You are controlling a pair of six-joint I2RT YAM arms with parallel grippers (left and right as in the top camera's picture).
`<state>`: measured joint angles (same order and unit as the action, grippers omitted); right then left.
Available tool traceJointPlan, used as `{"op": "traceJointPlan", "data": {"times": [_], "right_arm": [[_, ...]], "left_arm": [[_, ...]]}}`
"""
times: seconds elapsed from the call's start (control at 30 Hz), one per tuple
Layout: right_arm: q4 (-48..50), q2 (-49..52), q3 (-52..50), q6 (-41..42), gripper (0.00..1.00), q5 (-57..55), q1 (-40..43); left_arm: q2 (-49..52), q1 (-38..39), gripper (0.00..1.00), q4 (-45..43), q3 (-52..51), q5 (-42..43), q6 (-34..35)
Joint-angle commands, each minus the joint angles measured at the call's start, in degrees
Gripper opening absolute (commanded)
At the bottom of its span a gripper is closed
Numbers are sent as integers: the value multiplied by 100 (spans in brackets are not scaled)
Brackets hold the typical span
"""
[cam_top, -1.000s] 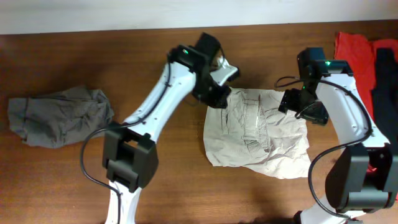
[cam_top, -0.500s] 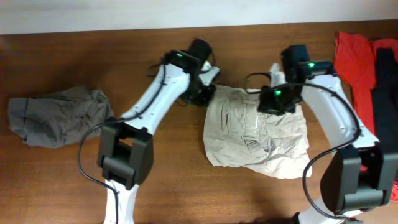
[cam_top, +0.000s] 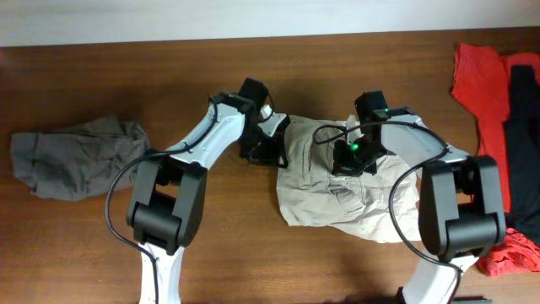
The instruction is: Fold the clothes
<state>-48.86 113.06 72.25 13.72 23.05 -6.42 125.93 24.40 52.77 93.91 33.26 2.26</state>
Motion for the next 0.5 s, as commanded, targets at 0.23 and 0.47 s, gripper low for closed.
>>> {"op": "traceJointPlan", "data": {"times": [0.23, 0.47], "right_arm": [[76, 621, -160, 70, 4, -114, -37], [96, 621, -160, 70, 4, -116, -37]], "left_arm": [[-26, 247, 40, -964, -280, 2288, -35], [-26, 468, 38, -1362, -280, 2660, -33]]}}
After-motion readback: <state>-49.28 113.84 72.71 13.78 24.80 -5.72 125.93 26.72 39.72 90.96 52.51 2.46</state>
